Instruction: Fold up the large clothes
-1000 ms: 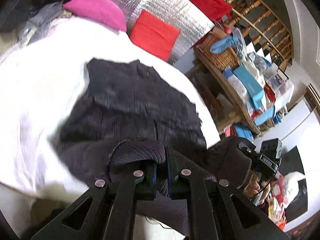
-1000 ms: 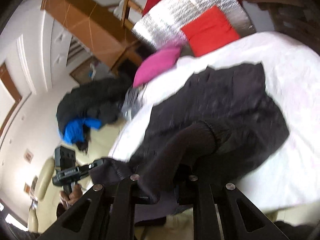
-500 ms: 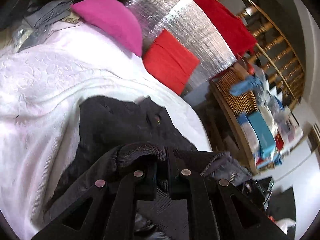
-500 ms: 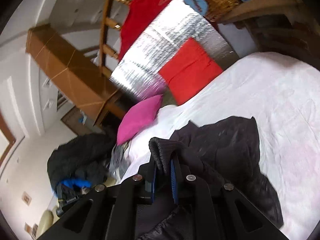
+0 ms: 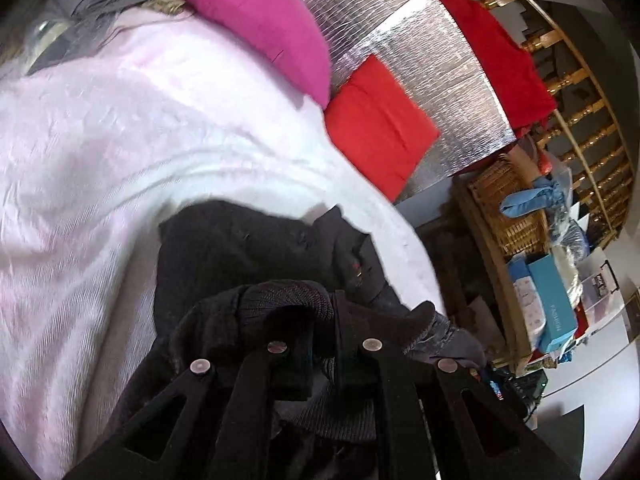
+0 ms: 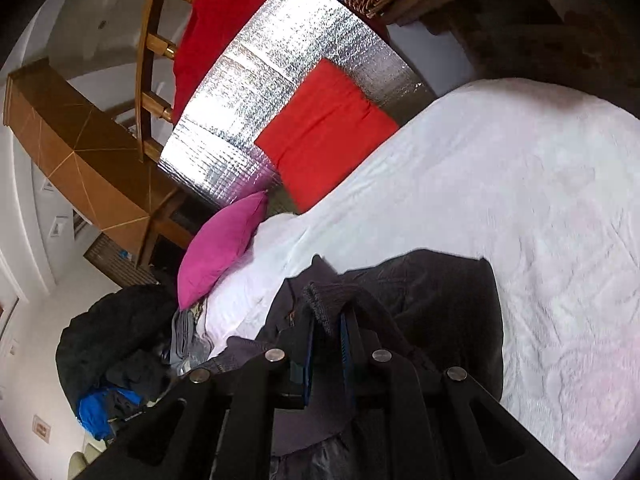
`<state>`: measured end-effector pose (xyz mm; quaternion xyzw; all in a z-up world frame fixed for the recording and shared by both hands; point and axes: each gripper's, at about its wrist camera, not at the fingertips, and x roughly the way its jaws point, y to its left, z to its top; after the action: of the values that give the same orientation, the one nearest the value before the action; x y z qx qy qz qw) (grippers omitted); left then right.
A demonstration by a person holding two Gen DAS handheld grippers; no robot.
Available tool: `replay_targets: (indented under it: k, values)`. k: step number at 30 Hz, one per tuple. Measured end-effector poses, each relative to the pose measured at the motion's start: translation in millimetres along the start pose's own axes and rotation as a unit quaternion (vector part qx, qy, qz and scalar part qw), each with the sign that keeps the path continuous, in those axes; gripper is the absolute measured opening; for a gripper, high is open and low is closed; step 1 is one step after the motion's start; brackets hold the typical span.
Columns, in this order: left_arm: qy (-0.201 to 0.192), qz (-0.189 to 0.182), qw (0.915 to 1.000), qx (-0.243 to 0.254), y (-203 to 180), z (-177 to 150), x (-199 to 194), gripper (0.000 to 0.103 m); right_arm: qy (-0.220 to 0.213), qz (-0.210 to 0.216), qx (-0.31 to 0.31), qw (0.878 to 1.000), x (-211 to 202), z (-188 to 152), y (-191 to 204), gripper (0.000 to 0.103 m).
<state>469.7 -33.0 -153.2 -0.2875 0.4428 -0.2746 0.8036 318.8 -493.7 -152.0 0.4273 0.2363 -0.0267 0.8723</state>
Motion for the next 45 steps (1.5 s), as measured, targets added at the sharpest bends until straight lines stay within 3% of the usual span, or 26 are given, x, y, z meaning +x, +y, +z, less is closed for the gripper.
replay_targets:
  k: [12, 15, 18, 20, 22, 23, 24, 25, 28, 30, 31, 33, 35, 38, 45]
  values:
    - [0.022, 0.014, 0.9989, 0.038, -30.4, 54.0, 35.6, 0.008, -0.053, 0.007, 0.015, 0.998, 6.7, 54.6, -4.2, 0.008]
    - [0.023, 0.021, 0.9988, 0.037, -25.1, 47.4, 43.6, 0.008, -0.013, -0.003, 0.023, 1.0, 17.3, 62.7, -16.3, 0.008]
    - [0.035, 0.035, 0.9987, 0.01, -12.4, 39.3, 51.5, 0.008, 0.026, -0.039, 0.03, 0.998, 31.1, 58.1, -30.6, 0.01]
    - [0.035, 0.03, 0.9989, -0.001, -5.3, 31.0, 47.2, 0.008, 0.055, -0.035, 0.039, 0.997, 43.1, 52.2, -38.8, 0.011]
    - [0.036, 0.037, 0.9987, -0.001, -5.0, 24.8, 41.6, 0.008, 0.086, -0.038, 0.039, 0.995, 57.0, 43.3, -42.1, 0.03]
    - [0.035, 0.037, 0.9987, 0.001, -6.2, 23.4, 39.3, 0.008, 0.096, -0.042, 0.035, 0.994, 61.6, 39.7, -41.8, 0.061]
    - [0.032, 0.038, 0.9988, 0.006, -8.9, 21.9, 34.8, 0.008, 0.097, -0.042, 0.028, 0.994, 64.3, 35.7, -40.5, 0.082]
    - [0.03, 0.039, 0.9988, 0.008, -11.2, 21.3, 31.7, 0.008, 0.095, -0.046, 0.019, 0.994, 66.8, 32.7, -38.3, 0.083]
    - [0.025, 0.042, 0.9987, 0.017, -17.8, 20.1, 27.0, 0.008, 0.11, -0.074, -0.009, 0.991, 79.2, 24.6, -30.2, 0.083]
    - [0.024, 0.05, 0.9981, 0.027, -21.7, 19.2, 26.8, 0.008, 0.123, -0.091, -0.034, 0.988, 87.6, 17.7, -24.6, 0.077]
    - [0.024, 0.054, 0.9977, 0.032, -23.1, 19.2, 26.8, 0.008, 0.131, -0.107, -0.052, 0.984, 91.5, 13.8, -21.6, 0.069]
    - [0.025, 0.056, 0.9976, 0.033, -22.7, 20.4, 25.9, 0.009, 0.145, -0.155, -0.108, 0.971, 98.4, 3.2, -11.1, 0.033]
    - [0.026, 0.048, 0.9981, 0.029, -20.9, 23.6, 23.0, 0.009, 0.151, -0.177, -0.151, 0.961, 98.0, -1.4, 0.9, 0.023]
    - [0.019, 0.034, 0.999, 0.023, -20.5, 29.1, 17.0, 0.009, 0.122, -0.189, -0.196, 0.954, 80.6, 0.4, 21.8, 0.018]
    - [-0.007, 0.017, 0.9996, 0.019, -33.2, 50.1, 18.4, 0.009, 0.018, -0.181, -0.234, 0.955, 47.9, 9.2, 65.3, 0.017]
